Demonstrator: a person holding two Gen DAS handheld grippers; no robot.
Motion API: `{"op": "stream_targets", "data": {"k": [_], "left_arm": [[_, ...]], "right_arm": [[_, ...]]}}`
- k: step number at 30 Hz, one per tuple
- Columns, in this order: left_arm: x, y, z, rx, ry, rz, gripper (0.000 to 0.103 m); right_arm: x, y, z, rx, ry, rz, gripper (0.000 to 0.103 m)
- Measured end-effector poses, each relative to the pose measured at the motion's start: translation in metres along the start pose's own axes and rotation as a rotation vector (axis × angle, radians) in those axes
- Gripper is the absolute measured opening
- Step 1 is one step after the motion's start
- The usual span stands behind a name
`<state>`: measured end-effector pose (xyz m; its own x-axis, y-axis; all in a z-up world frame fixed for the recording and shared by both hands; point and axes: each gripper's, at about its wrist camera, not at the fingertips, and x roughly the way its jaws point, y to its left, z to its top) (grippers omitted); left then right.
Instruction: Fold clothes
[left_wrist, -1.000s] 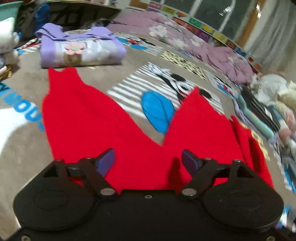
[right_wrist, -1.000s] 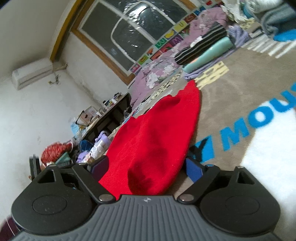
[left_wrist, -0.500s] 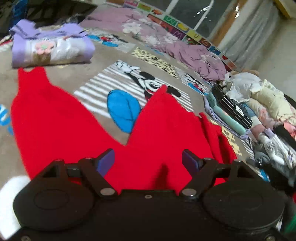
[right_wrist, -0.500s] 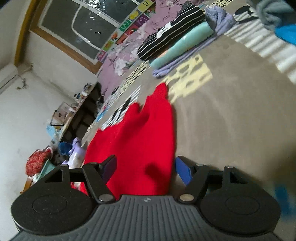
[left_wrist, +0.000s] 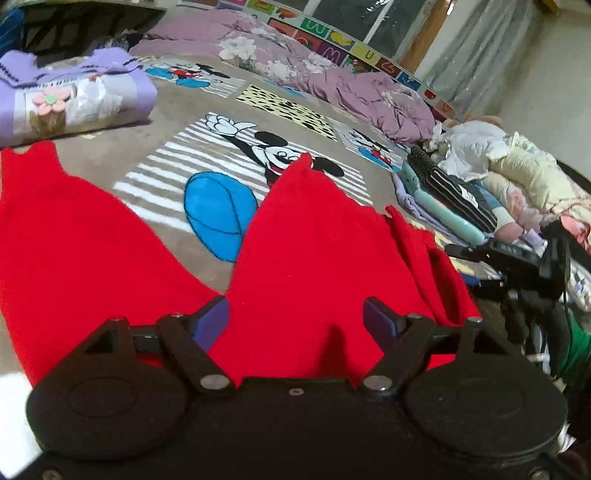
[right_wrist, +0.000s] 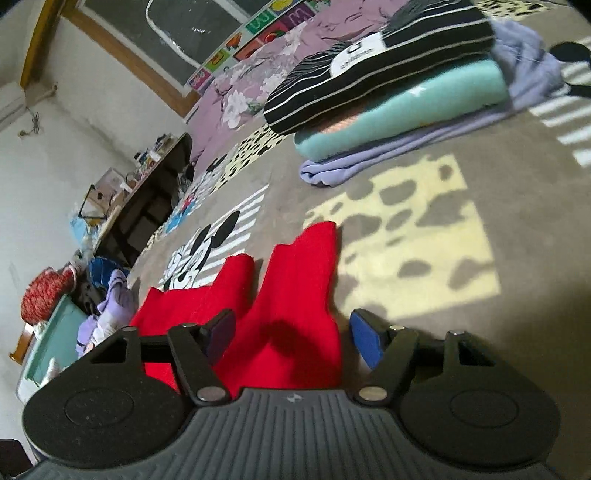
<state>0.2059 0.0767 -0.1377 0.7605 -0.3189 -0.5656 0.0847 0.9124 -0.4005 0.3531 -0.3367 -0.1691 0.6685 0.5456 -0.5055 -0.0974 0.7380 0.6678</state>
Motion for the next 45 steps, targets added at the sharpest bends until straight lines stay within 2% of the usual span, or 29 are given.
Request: {"op": "stream_targets", "data": {"k": [1, 2, 4, 10, 17, 27, 38, 45], "left_arm": [[0.000, -0.001, 0.000, 0.008, 0.001, 0.003, 0.080], [0.000, -0.001, -0.001, 0.011, 0.000, 0.005, 0.080], [0.000, -0.001, -0.002, 0.011, -0.003, 0.006, 0.080], [-0.004, -0.001, -0.002, -0.001, -0.014, 0.000, 0.080], [-0.009, -0.006, -0.002, 0.011, -0.034, -0.019, 0.080], [-0.010, -0.015, -0.008, 0.040, -0.039, -0.026, 0.080], [-0.010, -0.033, -0.018, 0.130, -0.040, -0.015, 0.080], [-0.009, -0.035, -0.020, 0.145, -0.035, -0.018, 0.080]], "right_arm": [[0.003, 0.002, 0.001, -0.007, 0.004, -0.007, 0.050], [0.005, 0.004, 0.001, -0.019, 0.009, -0.021, 0.029], [0.006, 0.009, -0.002, -0.051, 0.004, -0.051, 0.008], [-0.022, 0.022, -0.003, -0.084, -0.107, -0.074, 0.006], [-0.074, 0.028, -0.004, -0.086, -0.228, -0.119, 0.006], [-0.161, 0.010, -0.035, -0.046, -0.391, -0.177, 0.006], [-0.197, -0.036, -0.060, 0.083, -0.419, -0.284, 0.006], [-0.209, -0.062, -0.073, 0.150, -0.417, -0.346, 0.006]]}}
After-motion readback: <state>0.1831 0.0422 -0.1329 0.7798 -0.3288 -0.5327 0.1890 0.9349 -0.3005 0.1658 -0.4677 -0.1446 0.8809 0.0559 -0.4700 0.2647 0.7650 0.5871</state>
